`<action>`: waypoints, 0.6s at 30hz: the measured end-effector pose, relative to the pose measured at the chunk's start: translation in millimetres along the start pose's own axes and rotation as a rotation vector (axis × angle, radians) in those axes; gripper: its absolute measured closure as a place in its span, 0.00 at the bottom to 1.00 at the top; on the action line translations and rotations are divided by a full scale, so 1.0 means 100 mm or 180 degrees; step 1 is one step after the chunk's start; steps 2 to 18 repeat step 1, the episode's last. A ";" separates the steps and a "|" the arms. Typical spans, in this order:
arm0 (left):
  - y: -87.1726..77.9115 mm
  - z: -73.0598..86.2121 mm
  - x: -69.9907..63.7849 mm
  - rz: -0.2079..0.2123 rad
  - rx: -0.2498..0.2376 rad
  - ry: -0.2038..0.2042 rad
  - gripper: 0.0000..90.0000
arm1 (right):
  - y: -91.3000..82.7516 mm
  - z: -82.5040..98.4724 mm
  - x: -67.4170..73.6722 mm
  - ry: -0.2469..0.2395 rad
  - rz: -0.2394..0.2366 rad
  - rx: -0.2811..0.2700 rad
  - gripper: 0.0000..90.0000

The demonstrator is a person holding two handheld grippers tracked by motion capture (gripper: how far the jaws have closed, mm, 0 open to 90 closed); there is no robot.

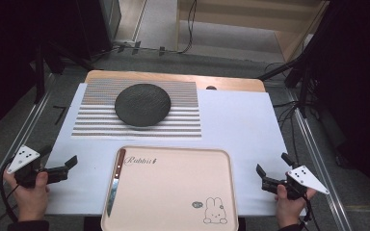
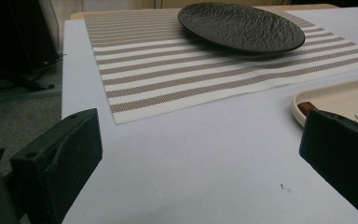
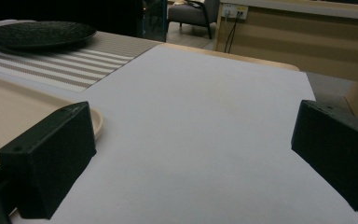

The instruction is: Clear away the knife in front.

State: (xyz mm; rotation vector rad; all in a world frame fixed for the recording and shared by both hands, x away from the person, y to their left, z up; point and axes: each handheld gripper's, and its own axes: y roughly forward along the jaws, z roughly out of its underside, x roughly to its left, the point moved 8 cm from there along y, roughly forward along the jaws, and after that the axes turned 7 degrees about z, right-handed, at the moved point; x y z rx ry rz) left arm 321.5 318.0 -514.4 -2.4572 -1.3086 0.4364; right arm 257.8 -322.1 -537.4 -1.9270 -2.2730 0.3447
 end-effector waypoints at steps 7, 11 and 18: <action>0.00 0.00 0.00 -0.0002 0.0008 -0.0004 0.00 | 0.00 0.00 0.00 0.0001 -0.0002 -0.0004 0.00; 0.00 0.00 0.00 -0.0002 0.0008 -0.0004 0.00 | 0.00 0.00 0.00 0.0001 -0.0002 -0.0004 0.00; 0.00 0.00 0.00 -0.0002 0.0008 -0.0004 0.00 | 0.00 0.00 0.00 0.0001 -0.0002 -0.0004 0.00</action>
